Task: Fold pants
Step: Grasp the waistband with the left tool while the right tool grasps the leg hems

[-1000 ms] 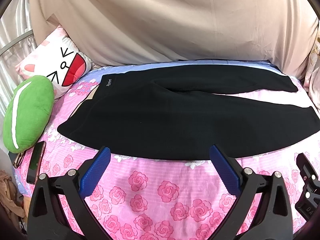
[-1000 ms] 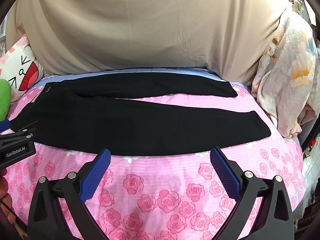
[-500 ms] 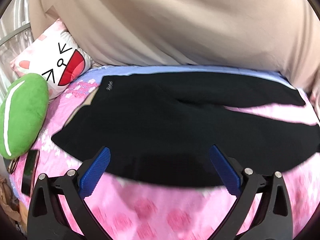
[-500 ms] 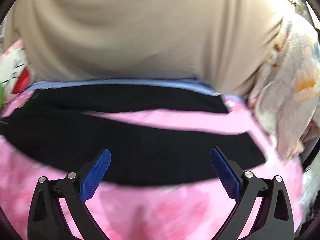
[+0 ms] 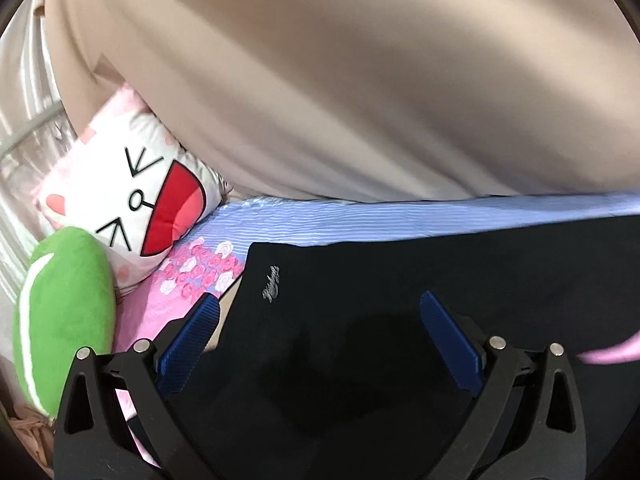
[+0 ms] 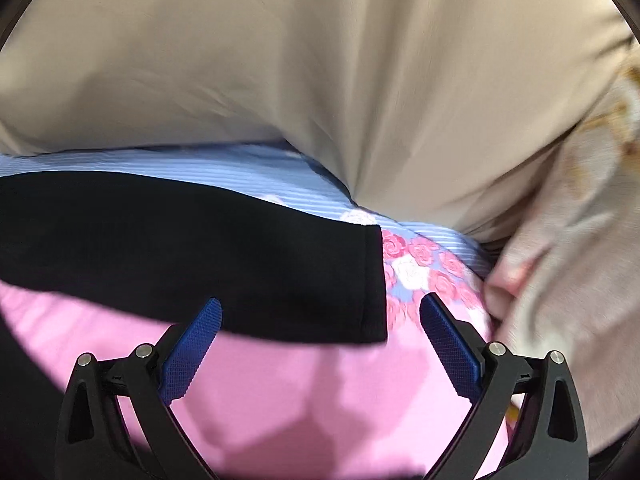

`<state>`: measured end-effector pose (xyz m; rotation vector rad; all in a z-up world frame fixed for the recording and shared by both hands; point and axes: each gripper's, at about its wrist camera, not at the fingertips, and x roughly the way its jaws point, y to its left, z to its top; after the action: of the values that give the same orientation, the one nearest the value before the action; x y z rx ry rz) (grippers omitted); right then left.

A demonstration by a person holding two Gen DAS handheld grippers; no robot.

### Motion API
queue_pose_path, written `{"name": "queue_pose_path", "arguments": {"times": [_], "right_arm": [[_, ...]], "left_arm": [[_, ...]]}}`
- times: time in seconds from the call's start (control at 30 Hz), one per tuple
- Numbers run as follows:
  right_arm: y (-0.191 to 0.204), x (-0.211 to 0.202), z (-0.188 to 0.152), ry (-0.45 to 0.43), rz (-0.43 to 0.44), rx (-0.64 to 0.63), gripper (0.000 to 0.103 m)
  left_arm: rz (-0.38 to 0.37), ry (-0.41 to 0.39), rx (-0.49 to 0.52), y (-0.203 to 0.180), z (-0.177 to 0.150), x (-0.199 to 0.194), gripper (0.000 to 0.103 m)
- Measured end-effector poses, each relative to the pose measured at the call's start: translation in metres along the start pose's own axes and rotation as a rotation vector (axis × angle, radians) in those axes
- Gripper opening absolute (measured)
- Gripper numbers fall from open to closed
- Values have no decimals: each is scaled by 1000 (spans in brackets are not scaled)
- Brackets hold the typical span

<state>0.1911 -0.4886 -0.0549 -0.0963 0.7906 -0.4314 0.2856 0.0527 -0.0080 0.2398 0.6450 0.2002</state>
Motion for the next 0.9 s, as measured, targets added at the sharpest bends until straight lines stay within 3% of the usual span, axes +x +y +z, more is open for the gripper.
{"name": "queue_pose_path", "arguments": {"times": [0.07, 0.27, 0.37, 0.43, 0.5, 0.53, 0.57, 0.63, 0.67, 0.77, 0.9], "right_arm": [[-9, 26, 9, 40, 23, 20, 97], [-14, 83, 22, 141, 103, 86, 97], [-12, 83, 26, 126, 144, 127, 71], [-9, 79, 29, 117, 149, 126, 27], [-5, 72, 32, 108, 150, 144, 17], [-5, 64, 31, 97, 147, 146, 16], [-3, 54, 29, 78, 133, 142, 15], [2, 43, 29, 61, 125, 143, 15], [4, 33, 28, 48, 118, 146, 14], [8, 10, 31, 8, 111, 154, 13], [7, -50, 32, -87, 115, 150, 13]], "left_arm": [[36, 49, -32, 17, 7, 38, 98], [1, 228, -158, 80, 3, 132, 98], [-1, 296, -167, 102, 4, 169, 98], [-25, 347, -200, 116, 6, 194, 98], [-80, 403, -258, 125, 5, 215, 97], [-139, 417, -300, 130, 5, 224, 84], [-170, 416, -321, 133, 6, 227, 72], [-223, 402, -303, 127, 15, 221, 35], [-203, 396, -282, 124, 20, 215, 26], [-182, 278, -227, 124, 36, 171, 23], [-271, 133, -244, 153, 41, 94, 23]]}}
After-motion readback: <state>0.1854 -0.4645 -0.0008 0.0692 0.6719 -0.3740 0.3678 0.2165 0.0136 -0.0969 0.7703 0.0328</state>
